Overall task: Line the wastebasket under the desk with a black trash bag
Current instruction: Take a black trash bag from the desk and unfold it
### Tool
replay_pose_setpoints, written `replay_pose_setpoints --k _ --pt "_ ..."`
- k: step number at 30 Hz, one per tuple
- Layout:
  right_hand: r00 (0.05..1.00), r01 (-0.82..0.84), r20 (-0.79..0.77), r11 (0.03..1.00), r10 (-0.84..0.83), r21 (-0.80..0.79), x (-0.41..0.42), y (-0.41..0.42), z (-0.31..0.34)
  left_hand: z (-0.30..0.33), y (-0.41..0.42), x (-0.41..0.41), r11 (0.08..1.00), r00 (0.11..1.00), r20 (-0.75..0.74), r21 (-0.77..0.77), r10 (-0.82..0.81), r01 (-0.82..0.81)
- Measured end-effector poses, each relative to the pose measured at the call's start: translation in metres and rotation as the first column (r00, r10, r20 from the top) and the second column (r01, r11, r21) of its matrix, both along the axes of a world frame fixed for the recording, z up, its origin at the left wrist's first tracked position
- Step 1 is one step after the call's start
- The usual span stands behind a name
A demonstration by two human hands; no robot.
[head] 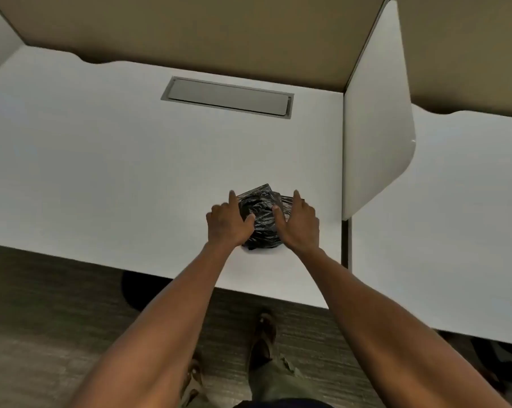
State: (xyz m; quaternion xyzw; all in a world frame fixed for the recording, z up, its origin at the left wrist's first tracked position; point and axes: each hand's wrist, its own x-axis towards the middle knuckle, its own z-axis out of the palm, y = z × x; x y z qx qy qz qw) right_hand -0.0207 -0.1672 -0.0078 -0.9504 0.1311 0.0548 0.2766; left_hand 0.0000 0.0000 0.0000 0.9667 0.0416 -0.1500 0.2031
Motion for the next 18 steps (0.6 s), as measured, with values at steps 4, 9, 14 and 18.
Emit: replay_pose_setpoints --k 4,9,14,18 --pt "0.993 0.082 -0.091 0.989 -0.07 0.126 0.002 0.004 -0.016 -0.016 -0.005 -0.003 0.99 0.99 -0.109 -0.096 0.092 -0.102" --pt "0.957 0.282 -0.188 0.859 -0.221 0.427 0.007 0.005 -0.028 -0.021 -0.008 0.0 0.957 0.981 -0.163 -0.251 0.108 -0.147" --pt "0.902 0.427 -0.324 0.706 -0.285 0.565 0.017 -0.002 -0.036 -0.022 -0.007 0.0 0.882 0.968 -0.169 -0.405 0.187 -0.241" --pt "0.831 0.556 -0.489 0.416 -0.265 0.72 0.023 -0.005 -0.032 -0.018 0.0 0.002 0.815 0.949 -0.188 -0.488 0.253 -0.313"
